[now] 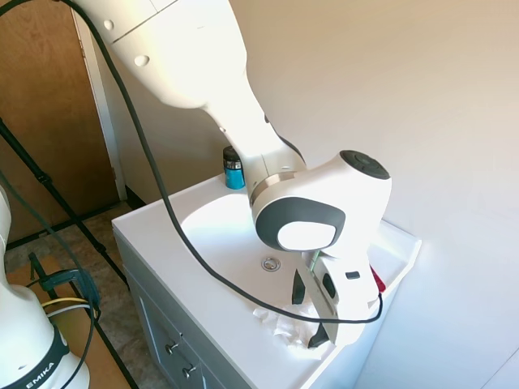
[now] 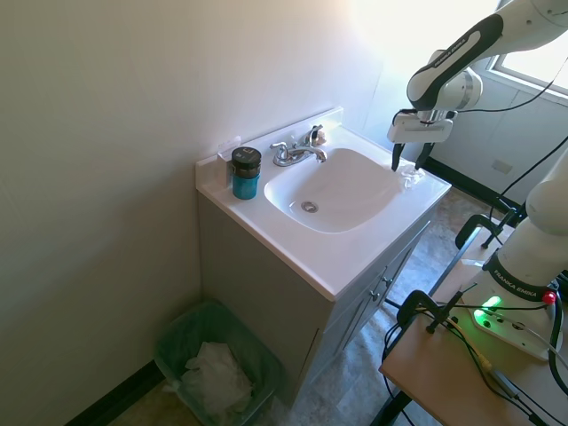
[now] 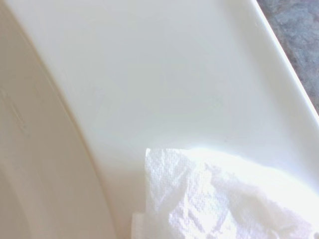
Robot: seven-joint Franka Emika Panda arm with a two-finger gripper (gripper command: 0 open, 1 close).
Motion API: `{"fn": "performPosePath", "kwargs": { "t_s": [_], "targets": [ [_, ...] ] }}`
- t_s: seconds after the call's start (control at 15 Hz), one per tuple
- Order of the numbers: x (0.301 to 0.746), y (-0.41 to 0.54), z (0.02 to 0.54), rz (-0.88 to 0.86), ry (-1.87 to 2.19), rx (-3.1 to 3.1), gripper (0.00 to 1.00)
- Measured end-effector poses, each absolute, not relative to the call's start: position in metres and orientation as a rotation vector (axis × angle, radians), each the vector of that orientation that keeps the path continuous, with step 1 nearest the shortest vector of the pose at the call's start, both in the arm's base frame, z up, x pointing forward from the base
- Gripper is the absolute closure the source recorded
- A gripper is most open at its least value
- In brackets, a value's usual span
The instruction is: Throw the tissue in the trash bin
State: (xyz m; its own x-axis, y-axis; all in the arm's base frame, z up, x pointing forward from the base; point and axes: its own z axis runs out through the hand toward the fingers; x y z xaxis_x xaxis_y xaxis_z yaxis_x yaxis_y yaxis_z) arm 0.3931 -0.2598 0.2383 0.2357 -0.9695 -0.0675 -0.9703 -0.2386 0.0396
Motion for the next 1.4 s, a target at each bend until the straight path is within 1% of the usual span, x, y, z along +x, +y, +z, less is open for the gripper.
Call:
{"fn": "performPosePath", "kwargs": {
  "t_s": [0.6,1.2,1.4],
  "targets": [
    [0.395,-0.263,0.238,0.087,1.856,-2.458,1.00],
    [0.425,-0.244,0.256,0.070,1.759,-2.493,1.00],
    [0.436,-0.232,0.277,0.041,1.726,-2.505,1.00]
  ]
}}
